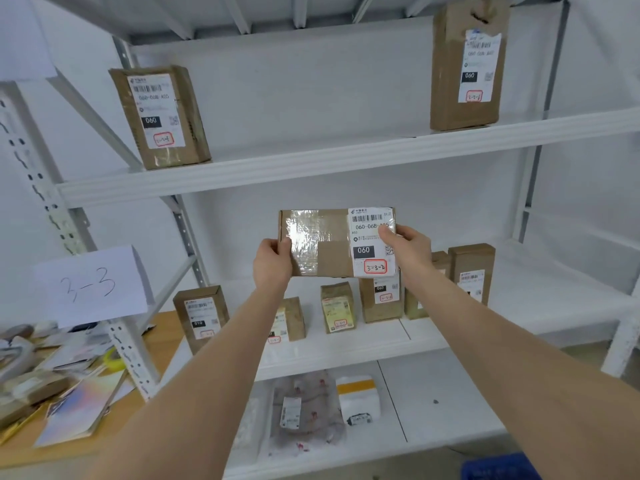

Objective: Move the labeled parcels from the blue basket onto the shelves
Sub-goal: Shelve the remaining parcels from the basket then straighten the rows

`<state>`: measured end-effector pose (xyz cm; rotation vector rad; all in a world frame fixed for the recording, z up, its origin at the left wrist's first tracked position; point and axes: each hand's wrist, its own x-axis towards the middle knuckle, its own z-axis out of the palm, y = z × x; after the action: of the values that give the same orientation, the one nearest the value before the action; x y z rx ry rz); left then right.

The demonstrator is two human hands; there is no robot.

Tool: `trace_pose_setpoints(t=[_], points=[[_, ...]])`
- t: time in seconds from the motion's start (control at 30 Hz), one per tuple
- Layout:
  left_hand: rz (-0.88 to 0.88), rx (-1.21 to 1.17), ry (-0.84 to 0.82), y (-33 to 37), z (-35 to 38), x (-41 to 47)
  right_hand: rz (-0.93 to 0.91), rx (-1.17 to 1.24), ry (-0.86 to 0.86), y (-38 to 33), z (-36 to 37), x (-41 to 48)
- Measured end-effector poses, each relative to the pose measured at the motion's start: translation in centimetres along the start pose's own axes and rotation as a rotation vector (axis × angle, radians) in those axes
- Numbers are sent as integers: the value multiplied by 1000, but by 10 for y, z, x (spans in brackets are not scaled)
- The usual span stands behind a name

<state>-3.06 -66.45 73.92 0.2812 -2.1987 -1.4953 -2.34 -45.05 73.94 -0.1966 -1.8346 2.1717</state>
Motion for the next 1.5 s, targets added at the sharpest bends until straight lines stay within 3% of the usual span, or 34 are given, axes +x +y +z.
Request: trace_pose_setpoints(t=[0.23,0.53,0.83,1.5], points=[[-69,161,-26,-52,-11,-2,98,-33,11,49,30,-13],[-272,178,-104,-122,-36,37,244,-2,4,116,91,-13],[-385,146,-119,-156,-63,74,262,-52,-5,159,149,-1],[-258,166,-197,-177,-67,111,221,-74,79,151,158,4]])
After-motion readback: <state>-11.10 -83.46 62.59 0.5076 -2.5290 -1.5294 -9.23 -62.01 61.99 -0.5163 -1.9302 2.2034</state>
